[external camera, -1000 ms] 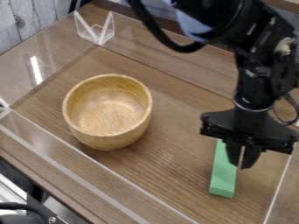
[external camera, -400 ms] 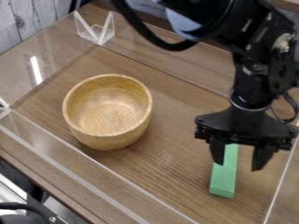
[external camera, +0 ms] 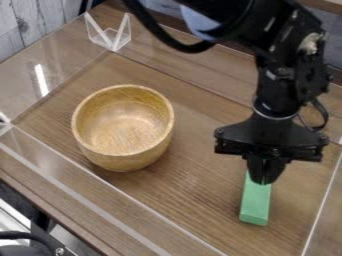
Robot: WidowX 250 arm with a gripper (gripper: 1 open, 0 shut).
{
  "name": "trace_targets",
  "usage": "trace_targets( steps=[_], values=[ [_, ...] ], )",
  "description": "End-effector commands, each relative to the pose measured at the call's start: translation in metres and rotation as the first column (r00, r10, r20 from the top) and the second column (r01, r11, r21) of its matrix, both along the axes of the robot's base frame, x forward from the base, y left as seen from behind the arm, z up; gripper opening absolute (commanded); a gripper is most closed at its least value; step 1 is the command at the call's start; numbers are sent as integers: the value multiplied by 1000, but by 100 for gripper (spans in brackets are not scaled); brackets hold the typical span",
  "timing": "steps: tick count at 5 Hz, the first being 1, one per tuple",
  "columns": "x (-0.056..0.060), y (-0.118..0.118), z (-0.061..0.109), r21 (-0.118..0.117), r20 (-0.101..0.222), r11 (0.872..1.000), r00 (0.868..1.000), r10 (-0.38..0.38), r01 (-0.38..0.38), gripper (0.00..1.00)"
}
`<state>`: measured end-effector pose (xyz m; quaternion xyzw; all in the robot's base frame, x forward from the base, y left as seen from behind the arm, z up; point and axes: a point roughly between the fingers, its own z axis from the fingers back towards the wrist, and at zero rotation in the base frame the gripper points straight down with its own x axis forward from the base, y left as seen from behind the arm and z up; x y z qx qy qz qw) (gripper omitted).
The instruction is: Put green object into wooden bowl
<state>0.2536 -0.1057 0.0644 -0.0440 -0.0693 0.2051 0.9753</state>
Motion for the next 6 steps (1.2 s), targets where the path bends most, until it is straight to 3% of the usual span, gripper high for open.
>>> trace_targets(
  steps=[1, 2, 3, 4, 5, 6],
  values=[
    [15, -7, 11, -19, 44, 1000, 999, -9, 10, 100],
    [19, -9, 4, -11, 40, 1000, 999, 26, -26, 0],
    [22, -10, -3, -3, 36, 998, 997, 67, -67, 0],
    [20, -13, -5, -8, 33, 998, 998, 56, -56, 100],
    [18, -14, -5, -22, 27, 999, 999, 44, -43, 100],
    [15, -10, -2, -18, 24, 995, 995, 98, -97, 0]
  ],
)
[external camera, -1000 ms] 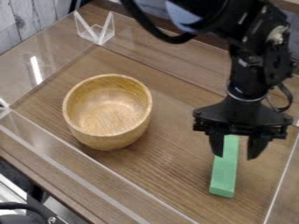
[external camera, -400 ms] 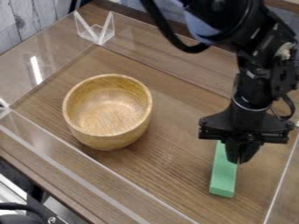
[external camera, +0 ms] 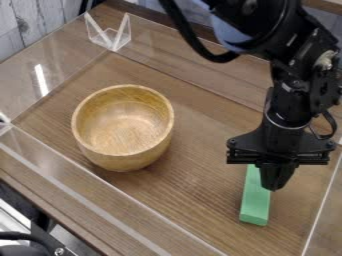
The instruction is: Put green object into wooden bowl
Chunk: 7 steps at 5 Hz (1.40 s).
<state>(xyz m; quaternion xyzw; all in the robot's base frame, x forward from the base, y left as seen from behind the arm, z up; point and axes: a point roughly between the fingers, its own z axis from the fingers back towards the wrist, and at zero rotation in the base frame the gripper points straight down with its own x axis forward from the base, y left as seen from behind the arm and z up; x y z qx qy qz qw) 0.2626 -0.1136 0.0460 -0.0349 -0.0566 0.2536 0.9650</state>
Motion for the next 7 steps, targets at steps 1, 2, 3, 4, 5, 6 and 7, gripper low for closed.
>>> trace_targets(
  steps=[1, 2, 3, 4, 5, 6, 7],
  values=[
    [0, -4, 28, -16, 46, 998, 997, -67, 67, 0],
    [-4, -3, 49, -21, 44, 987, 987, -155, 156, 0],
    [-9, 7, 79, -24, 44, 970, 970, -240, 241, 0],
    [-15, 23, 100, -29, 52, 959, 959, -279, 280, 0],
    [-11, 31, 93, -21, 49, 963, 963, -266, 268, 0],
    [-11, 34, 80, -18, 33, 966, 966, -257, 257, 100],
    [-10, 34, 60, -8, 23, 975, 974, -223, 223, 100]
  ],
)
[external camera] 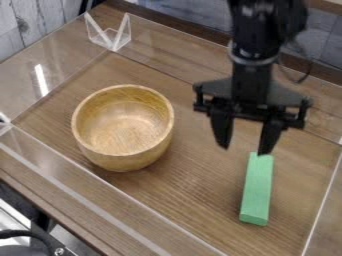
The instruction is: Put green object into wooden bowl
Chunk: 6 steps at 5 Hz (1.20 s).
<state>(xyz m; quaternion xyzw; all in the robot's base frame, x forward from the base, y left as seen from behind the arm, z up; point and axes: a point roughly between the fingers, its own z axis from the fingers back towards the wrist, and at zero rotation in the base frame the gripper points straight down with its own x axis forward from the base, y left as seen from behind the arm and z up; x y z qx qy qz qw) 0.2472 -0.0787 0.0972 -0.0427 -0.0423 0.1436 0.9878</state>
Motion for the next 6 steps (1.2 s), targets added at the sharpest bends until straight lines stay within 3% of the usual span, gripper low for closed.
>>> trace_targets(
  steps=[1, 4, 5, 6],
  values=[
    [7, -2, -9, 2, 39, 999, 998, 39, -39, 100],
    [-11, -22, -70, 36, 23, 999, 1000, -10, 9, 100],
    [-14, -13, -57, 40, 22, 999, 1000, -23, 22, 0],
    [-16, 1, -11, 22, 42, 996, 996, -85, 84, 0]
  ],
)
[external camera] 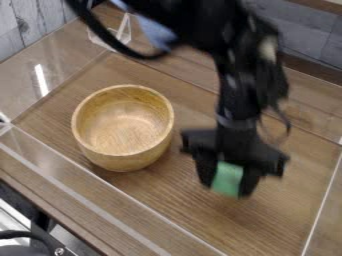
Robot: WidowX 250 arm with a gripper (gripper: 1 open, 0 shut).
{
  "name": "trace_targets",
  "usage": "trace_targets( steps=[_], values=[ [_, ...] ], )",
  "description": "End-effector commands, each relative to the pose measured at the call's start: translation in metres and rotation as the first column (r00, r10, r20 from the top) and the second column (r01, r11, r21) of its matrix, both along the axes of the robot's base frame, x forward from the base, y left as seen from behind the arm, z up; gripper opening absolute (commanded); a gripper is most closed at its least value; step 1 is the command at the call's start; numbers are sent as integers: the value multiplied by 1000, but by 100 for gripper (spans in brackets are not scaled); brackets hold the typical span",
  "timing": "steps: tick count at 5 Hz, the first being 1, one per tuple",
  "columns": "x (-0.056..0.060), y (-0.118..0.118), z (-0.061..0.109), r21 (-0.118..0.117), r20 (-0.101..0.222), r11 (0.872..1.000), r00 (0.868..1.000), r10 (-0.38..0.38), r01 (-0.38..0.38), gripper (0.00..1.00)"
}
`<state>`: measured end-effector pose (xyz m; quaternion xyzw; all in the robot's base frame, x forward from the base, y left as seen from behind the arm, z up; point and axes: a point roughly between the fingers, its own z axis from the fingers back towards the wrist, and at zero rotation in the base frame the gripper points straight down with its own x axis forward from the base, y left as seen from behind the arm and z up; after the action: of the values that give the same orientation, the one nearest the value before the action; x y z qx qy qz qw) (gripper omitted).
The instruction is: Put green object into wooden bowl
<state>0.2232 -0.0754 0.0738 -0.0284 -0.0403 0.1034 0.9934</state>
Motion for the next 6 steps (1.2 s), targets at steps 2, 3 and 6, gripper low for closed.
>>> trace_targets(
  steps=[2, 3, 6],
  values=[
    [7, 61, 49, 2, 51, 995, 993, -103, 103, 0],
    [11, 61, 49, 6, 56, 976, 974, -219, 218, 0],
    [12, 70, 46, 30, 54, 978, 977, -206, 205, 0]
  ],
)
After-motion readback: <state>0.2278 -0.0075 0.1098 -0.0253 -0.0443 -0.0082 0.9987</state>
